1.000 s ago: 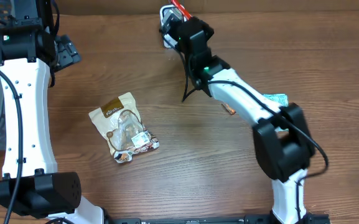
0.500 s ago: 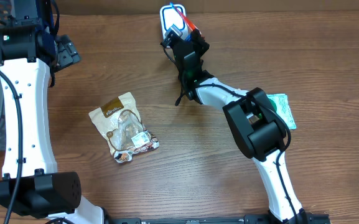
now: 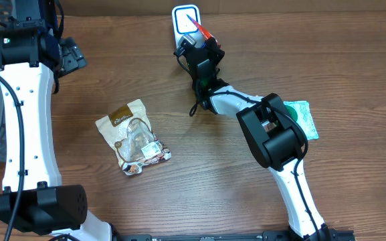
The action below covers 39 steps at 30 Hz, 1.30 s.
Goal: Scan the item barcode
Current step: 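Carry the red stick up and hold it before the scanner, then carry the red stick right and lower it beside the jar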
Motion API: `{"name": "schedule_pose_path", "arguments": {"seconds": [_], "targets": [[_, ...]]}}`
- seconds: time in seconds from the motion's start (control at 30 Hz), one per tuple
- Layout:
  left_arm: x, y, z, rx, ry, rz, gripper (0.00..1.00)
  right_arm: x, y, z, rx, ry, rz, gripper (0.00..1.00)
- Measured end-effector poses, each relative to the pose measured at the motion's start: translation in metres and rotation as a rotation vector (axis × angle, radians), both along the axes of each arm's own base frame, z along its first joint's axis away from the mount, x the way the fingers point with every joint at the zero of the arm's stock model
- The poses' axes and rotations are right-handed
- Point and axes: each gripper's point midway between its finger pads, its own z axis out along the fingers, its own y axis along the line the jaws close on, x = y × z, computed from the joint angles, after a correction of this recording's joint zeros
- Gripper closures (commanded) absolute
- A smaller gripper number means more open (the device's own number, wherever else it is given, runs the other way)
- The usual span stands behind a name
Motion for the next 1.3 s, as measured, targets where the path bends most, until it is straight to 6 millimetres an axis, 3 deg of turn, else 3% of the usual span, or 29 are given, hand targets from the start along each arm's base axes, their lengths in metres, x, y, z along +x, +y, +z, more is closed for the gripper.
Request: {"name": "schedule_pose_path", "arguments": {"seconds": [0.27,0.47,0.57,0.77,0.83,0.93,1.13,1.23,1.3], "targets": [[0.0,0.0,0.0,0.0,0.0,0.0,0.0,0.0,-0.003,0.001,-0.029,0.002,-0.011,0.96],[0.0,0.0,0.0,0.0,0.0,0.0,0.0,0.001,-0.01,0.024,0.003,-0.098,-0.079,0.97],[0.0,0.0,0.0,0.0,0.0,0.0,0.0,-0.004,-0.013,0.026,-0.006,-0.108,-0.121,0.97],[0.0,0.0,0.0,0.0,0.0,0.0,0.0,-0.019,0.002,0.039,-0.028,-0.063,-0.123,0.97],[0.0,0.0,0.0,0.0,0.0,0.0,0.0,-0.028,0.006,0.053,-0.028,-0.021,-0.11,0.97],[0.0,0.0,0.0,0.0,0.001,0.0,0.0,-0.045,0.008,0.089,0.019,0.022,-0.09,0.97],[0.0,0.0,0.0,0.0,0.0,0.0,0.0,-0.101,-0.022,0.172,0.281,0.108,-0.124,0.97],[0.0,0.0,0.0,-0.001,-0.001,0.0,0.0,-0.136,-0.047,0.176,0.42,0.223,-0.192,0.96],[0.0,0.0,0.0,0.0,0.0,0.0,0.0,-0.163,-0.064,0.16,0.495,0.367,-0.25,0.96]]}}
